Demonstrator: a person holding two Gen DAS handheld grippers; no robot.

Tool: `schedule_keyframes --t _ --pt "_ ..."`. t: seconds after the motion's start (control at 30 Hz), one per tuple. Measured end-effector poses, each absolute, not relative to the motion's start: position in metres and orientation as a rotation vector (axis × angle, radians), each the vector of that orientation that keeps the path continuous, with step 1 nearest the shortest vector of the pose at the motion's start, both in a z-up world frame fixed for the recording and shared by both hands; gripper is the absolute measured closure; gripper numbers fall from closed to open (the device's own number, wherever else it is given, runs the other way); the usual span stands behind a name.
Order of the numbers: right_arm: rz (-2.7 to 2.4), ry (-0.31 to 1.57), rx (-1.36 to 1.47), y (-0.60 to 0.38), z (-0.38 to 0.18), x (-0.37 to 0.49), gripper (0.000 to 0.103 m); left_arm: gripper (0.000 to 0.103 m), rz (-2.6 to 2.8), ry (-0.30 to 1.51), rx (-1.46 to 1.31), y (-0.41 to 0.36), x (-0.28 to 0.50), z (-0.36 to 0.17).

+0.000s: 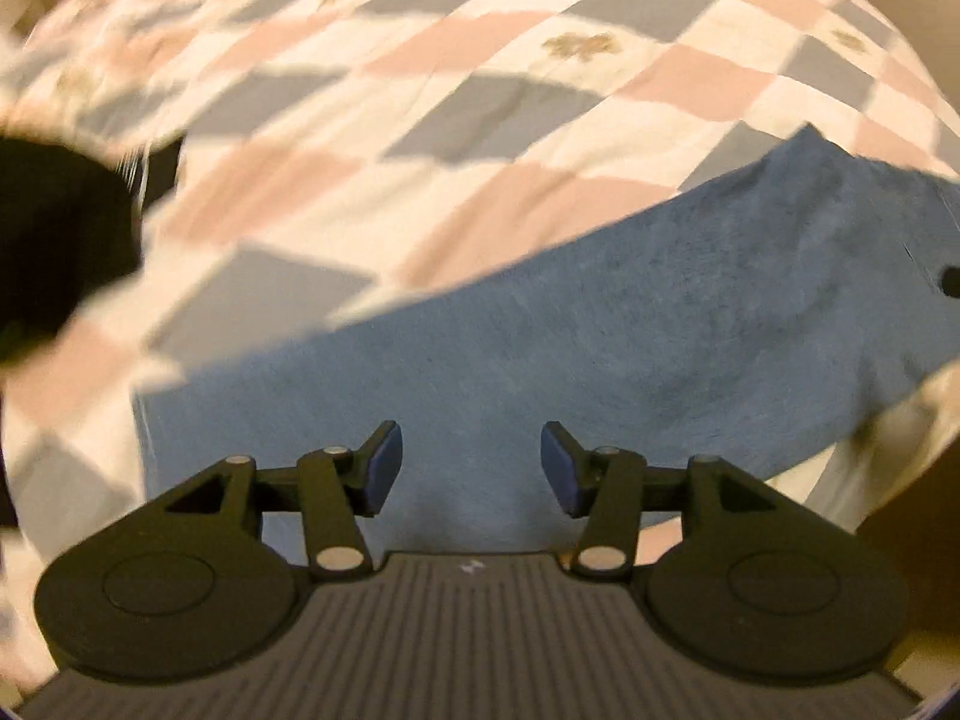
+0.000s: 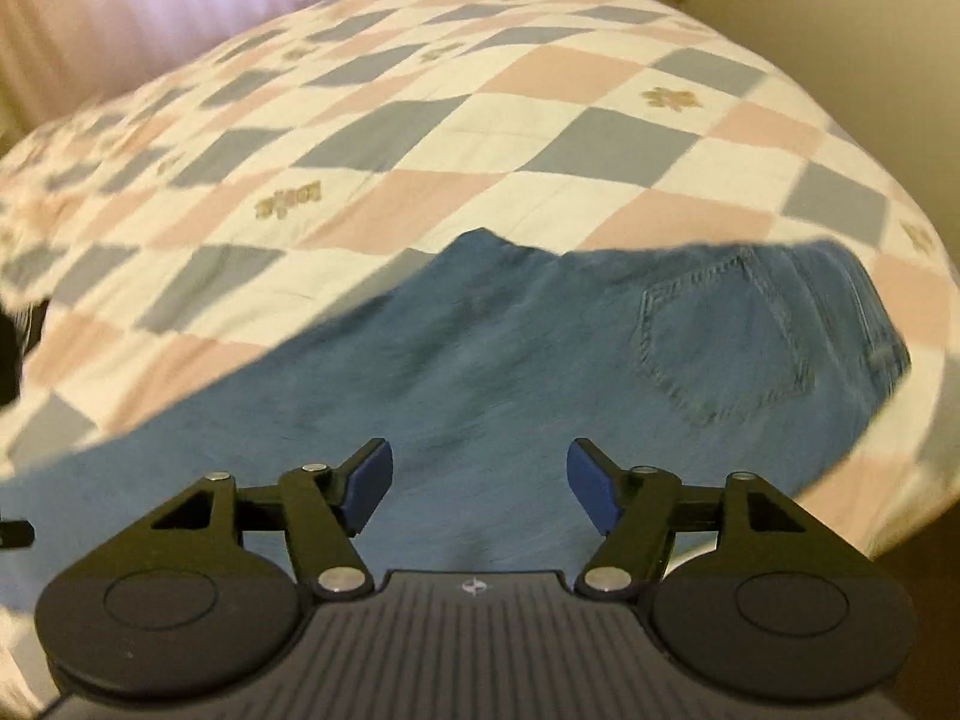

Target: Fold clothes

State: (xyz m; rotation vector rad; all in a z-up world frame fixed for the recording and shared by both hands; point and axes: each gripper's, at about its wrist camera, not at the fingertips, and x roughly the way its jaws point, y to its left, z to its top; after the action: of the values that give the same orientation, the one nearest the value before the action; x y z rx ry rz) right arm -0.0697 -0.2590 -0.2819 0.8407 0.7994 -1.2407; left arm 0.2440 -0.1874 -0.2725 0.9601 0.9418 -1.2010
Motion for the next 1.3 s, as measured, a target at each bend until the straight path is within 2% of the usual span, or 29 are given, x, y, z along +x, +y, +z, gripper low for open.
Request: schedule_keyframes --t 0.2,0.23,0.3,0.33,0.5,0.63,1.03,1.3 --pt "-1.45 0.703 1.013 -0.188 -0.262 0.011 0.033 0.05 -1.416 0.796 1.078 -0.178 0.289 -0.236" --pt "-1.476 0.689 1.052 -0.176 -0.256 0.025 0.032 0.045 -1.442 0.776 1.081 -0.172 0.295 -0.227" --pt "-1.49 0.65 1.101 -0.153 -0.235 0.047 0.021 0.03 -1.511 0.744 1.062 -0.159 0.309 -0.207" --pt "-1.508 0.633 1.094 -0.142 -0.224 0.054 0.019 0.03 -1.532 0.735 1.053 -0.153 0.314 -0.2" --pt "-1.629 0.576 1.033 -0.093 -0.172 0.075 0.012 0.03 -1.631 0.71 1.017 -0.131 0.32 -0.171" --pt "-1.689 0.535 1.019 -0.069 -0.15 0.081 0.012 0.03 -1.711 0.677 1.005 -0.111 0.316 -0.147" --pt "-1.764 0.474 0.937 0.0 -0.106 0.087 0.011 0.028 -1.844 0.554 0.967 -0.051 0.284 -0.104" --pt "-1.761 0.444 0.882 0.054 -0.086 0.083 0.01 0.028 -1.839 0.542 0.944 0.007 0.274 -0.092"
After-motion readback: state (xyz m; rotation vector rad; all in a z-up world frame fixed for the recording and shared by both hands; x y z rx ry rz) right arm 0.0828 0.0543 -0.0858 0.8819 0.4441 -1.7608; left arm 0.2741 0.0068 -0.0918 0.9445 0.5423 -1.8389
